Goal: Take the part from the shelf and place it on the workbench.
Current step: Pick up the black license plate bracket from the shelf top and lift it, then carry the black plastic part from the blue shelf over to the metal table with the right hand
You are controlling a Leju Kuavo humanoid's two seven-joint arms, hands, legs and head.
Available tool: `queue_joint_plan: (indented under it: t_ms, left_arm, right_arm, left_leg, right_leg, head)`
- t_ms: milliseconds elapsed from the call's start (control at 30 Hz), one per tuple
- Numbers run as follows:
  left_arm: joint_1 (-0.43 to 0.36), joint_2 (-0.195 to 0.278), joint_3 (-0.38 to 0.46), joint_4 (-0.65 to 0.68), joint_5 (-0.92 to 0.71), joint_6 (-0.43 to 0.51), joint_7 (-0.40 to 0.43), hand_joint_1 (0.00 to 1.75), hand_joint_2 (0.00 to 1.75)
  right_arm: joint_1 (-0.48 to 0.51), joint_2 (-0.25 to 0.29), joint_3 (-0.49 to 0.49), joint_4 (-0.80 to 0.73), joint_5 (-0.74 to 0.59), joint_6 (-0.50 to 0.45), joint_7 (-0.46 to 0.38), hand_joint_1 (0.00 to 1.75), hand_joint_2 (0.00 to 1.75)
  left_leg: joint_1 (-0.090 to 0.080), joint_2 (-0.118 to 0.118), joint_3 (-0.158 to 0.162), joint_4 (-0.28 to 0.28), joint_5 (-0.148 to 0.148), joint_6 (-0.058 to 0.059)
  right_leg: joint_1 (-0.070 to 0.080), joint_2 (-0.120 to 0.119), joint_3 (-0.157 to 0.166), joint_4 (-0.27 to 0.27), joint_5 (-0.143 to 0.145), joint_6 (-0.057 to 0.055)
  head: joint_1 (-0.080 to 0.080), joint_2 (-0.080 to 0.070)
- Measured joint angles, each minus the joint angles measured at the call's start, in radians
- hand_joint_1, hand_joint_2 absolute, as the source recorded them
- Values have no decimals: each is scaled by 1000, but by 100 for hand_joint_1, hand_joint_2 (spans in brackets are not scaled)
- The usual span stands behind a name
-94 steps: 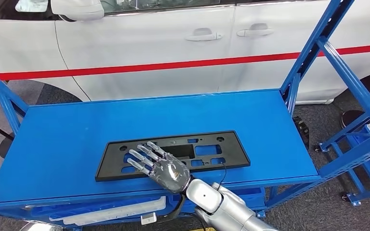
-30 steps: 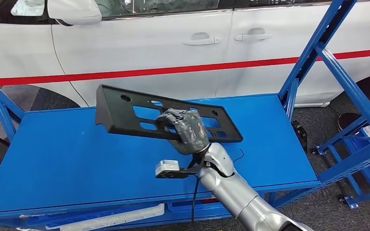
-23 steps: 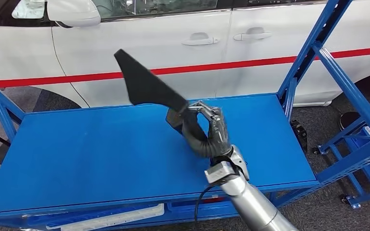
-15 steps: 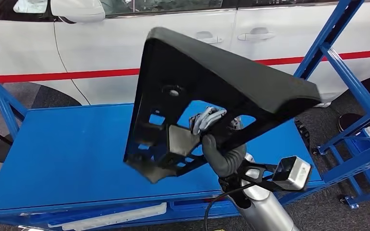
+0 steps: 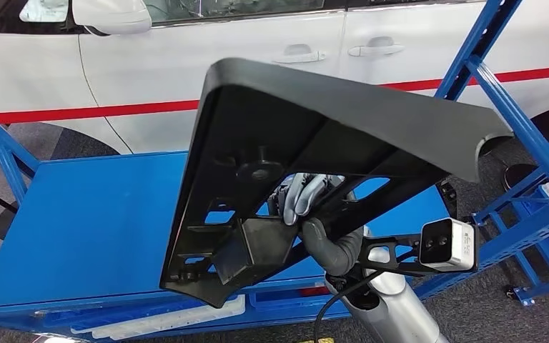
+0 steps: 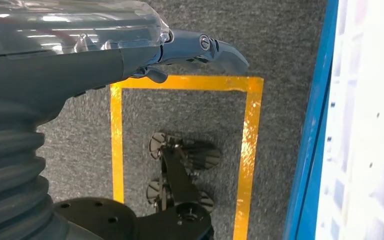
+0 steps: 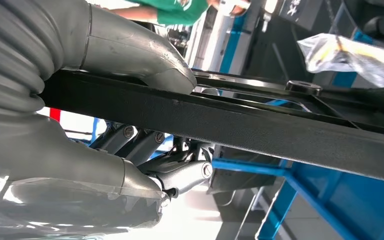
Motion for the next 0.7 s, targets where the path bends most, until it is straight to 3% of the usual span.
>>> queue_joint_plan:
  t_ms: [67,133,200,233,267,367,400,500,533,567,667,700]
  left_arm:
    - [0,0,0,0,0,2,4,0,175]
    - [0,0,0,0,0,7,17,0,175]
    - [0,0,0,0,-3,17,47,0,175]
    - [0,0,0,0,-6,22,67,0,175]
    - [0,0,0,0,-11,28,92,0,175]
    - [-1,0,0,0,-25,45,176,0,175]
    - [-1,0,0,0,-29,49,201,0,175]
    - [6,-2,0,0,-44,56,265,0,175]
    - [7,-4,-1,1,-49,58,282,0,175]
    - [8,-5,-1,1,-53,58,294,0,175]
    - [8,-7,-2,2,-58,63,318,0,175]
    - [8,-8,-2,2,-58,70,330,0,175]
  right_arm:
    - [-8,0,6,0,-2,1,0,173,175]
    - [-16,0,14,2,-9,-7,0,173,175]
    - [-22,-3,21,3,-17,-25,-4,173,175]
    - [-24,-5,24,3,-19,-35,-7,173,175]
    - [-27,-8,26,3,-19,-45,-11,173,175]
    - [-33,-19,29,3,-19,-67,-27,173,175]
    - [-35,-25,30,3,-19,-72,-33,173,175]
    - [-41,-47,33,3,-20,-82,-47,173,175]
    - [-44,-56,34,3,-20,-84,-50,173,175]
    - [-47,-65,34,3,-21,-85,-51,173,175]
    - [-54,-89,35,3,-22,-88,-53,173,175]
    - [-55,-97,35,3,-23,-90,-53,173,175]
  left_leg:
    - [3,1,-20,47,-44,-10]
    - [5,2,-63,166,-126,-17]
    - [5,2,-92,269,-176,-20]
    - [5,2,-82,271,-174,-19]
    - [5,2,-50,231,-156,-16]
    - [-1,1,80,21,-92,1]
    - [-5,1,98,-14,-83,6]
    - [-9,2,90,-25,-60,22]
    - [-7,4,84,-29,-48,29]
    - [-4,6,75,-32,-34,35]
    - [-2,10,33,-32,2,44]
    - [-2,10,17,-30,12,43]
  right_leg:
    - [-3,-4,-8,-6,12,-15]
    - [-2,-8,-22,-7,24,-23]
    - [2,-8,-40,-5,37,-25]
    - [3,-8,-49,-4,43,-25]
    - [5,-8,-58,-3,50,-24]
    - [8,-7,-75,-1,71,-14]
    - [8,-8,-77,-2,78,-9]
    - [5,-8,-80,-8,96,11]
    - [3,-7,-85,-2,85,17]
    - [3,-6,-96,20,55,22]
    - [-3,-4,-149,199,-91,36]
    - [-5,-4,-156,254,-112,40]
  head:
    - [0,0]
    - [0,0]
    - [0,0]
    - [0,0]
    - [0,0]
    - [0,0]
    - [0,0]
    - [0,0]
    - [0,0]
    - [0,0]
    - [0,0]
    - [0,0]
